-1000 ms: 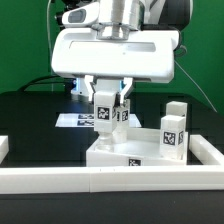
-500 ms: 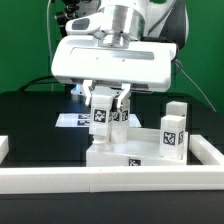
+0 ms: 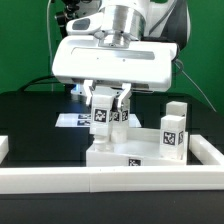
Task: Assemble square table
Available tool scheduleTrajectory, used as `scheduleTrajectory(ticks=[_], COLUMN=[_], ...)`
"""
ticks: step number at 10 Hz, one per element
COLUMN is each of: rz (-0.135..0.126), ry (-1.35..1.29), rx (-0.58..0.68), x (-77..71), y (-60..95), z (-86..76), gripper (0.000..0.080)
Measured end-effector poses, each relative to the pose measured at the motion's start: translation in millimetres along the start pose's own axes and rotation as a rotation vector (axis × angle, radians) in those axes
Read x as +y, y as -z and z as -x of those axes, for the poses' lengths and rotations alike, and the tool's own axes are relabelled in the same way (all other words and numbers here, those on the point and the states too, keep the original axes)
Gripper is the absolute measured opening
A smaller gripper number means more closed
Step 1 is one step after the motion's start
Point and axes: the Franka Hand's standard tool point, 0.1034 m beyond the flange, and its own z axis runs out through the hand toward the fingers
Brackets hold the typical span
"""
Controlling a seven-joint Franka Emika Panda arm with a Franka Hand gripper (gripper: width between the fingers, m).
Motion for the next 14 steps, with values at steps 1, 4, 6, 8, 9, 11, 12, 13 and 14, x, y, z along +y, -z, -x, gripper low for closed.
scheduleTrajectory(ticks=[1, 4, 6, 8, 9, 11, 12, 13, 14], rz=[-0.003, -0.001, 0.002, -0.006, -0.008, -0.011, -0.012, -0.01, -0.009], ry=[0.004, 0.012, 0.015, 0.011, 0.005, -0.001, -0.002, 0.001, 0.006], rx=[0.002, -0.011, -0.008, -0.038, -0.033, -0.12, -0.103, -0.107, -0.109], x=[0.4, 0.9, 3.8, 0.2, 0.8, 0.0, -0.4, 0.2, -0.2], y=[2.3, 0.4, 0.4, 3.4, 5.9, 3.2, 4.2, 2.9, 2.3], z=[-3.3, -1.9, -2.3, 1.2, 0.9, 7.4, 2.8, 6.3, 11.2], gripper=[0.029, 0.029, 0.029, 0.029, 0.029, 0.029, 0.029, 0.029, 0.029])
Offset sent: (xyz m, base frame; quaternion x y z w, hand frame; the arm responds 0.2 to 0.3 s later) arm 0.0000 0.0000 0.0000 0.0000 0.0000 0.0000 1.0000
